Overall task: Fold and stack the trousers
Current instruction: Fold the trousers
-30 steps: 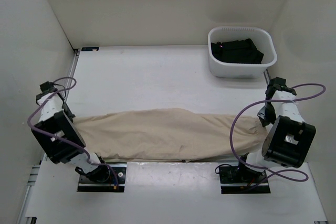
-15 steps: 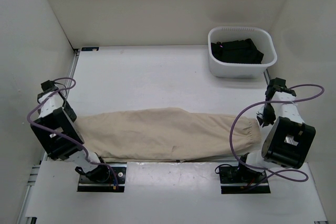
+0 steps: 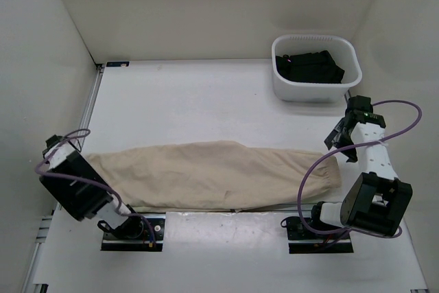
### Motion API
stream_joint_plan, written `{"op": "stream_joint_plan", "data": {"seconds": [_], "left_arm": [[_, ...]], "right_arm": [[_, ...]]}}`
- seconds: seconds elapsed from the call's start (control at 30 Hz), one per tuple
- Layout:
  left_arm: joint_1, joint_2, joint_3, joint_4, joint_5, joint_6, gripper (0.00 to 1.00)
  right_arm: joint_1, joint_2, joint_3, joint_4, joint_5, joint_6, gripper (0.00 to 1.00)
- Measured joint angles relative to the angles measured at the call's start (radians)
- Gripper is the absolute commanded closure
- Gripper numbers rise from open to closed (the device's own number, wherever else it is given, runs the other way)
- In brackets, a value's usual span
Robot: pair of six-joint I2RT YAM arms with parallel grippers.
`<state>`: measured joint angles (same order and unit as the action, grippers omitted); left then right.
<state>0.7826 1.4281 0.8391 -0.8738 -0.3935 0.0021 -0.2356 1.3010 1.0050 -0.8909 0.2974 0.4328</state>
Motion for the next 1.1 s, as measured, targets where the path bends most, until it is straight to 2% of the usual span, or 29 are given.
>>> {"op": "stream_joint_plan", "data": {"seconds": [0.17,0.23,0.27,0.3,0.33,0.37,0.6,0.63,0.7,0.8,0.9,0.93,0.97,1.0,1.1], "left_arm": [[0.054,0.153,0.011,-0.039,0.072,0.002,0.18],[0.062,0.169,0.022,-0.048,0.079,0.002,0.27],[0.064,0.178,0.027,-0.052,0.084,0.001,0.36],[0.064,0.186,0.031,-0.053,0.092,-0.001,0.51],[0.064,0.196,0.033,-0.051,0.1,0.001,0.79],[0.064,0.205,0.034,-0.05,0.104,-0.005,0.86],[0.066,0.193,0.043,-0.053,0.104,0.001,0.86],[0.066,0.181,0.05,-0.058,0.101,0.001,0.8],[0.066,0.152,0.066,-0.066,0.093,0.006,0.53],[0.066,0.093,0.084,-0.069,0.082,0.002,0.44],[0.066,0.065,0.089,-0.071,0.079,-0.001,0.43],[0.066,0.066,0.089,-0.073,0.079,-0.002,0.45],[0.066,0.069,0.089,-0.076,0.079,-0.002,0.53],[0.066,0.071,0.089,-0.077,0.078,-0.003,0.57],[0.066,0.079,0.089,-0.083,0.076,-0.001,0.57]], "right_arm": [[0.0,0.0,0.0,-0.01,-0.027,0.0,0.26],[0.0,-0.001,0.0,-0.014,-0.035,0.001,0.26],[0.0,-0.002,-0.001,-0.016,-0.037,0.001,0.26],[0.0,-0.005,-0.004,-0.016,-0.039,0.003,0.26],[0.0,-0.009,-0.012,-0.015,-0.039,0.004,0.26],[0.0,-0.013,-0.021,-0.014,-0.039,0.005,0.27],[0.0,0.001,-0.126,0.002,-0.05,0.03,0.31],[0.0,0.014,-0.134,0.005,-0.05,0.034,0.31],[0.0,0.044,-0.139,0.007,-0.05,0.039,0.3],[0.0,0.08,-0.14,0.024,-0.051,0.046,0.3],[0.0,0.092,-0.145,0.037,-0.054,0.05,0.3],[0.0,0.094,-0.146,0.037,-0.055,0.05,0.3],[0.0,0.095,-0.147,0.038,-0.055,0.05,0.3],[0.0,0.095,-0.147,0.038,-0.056,0.05,0.3],[0.0,0.095,-0.147,0.039,-0.056,0.049,0.3]]}}
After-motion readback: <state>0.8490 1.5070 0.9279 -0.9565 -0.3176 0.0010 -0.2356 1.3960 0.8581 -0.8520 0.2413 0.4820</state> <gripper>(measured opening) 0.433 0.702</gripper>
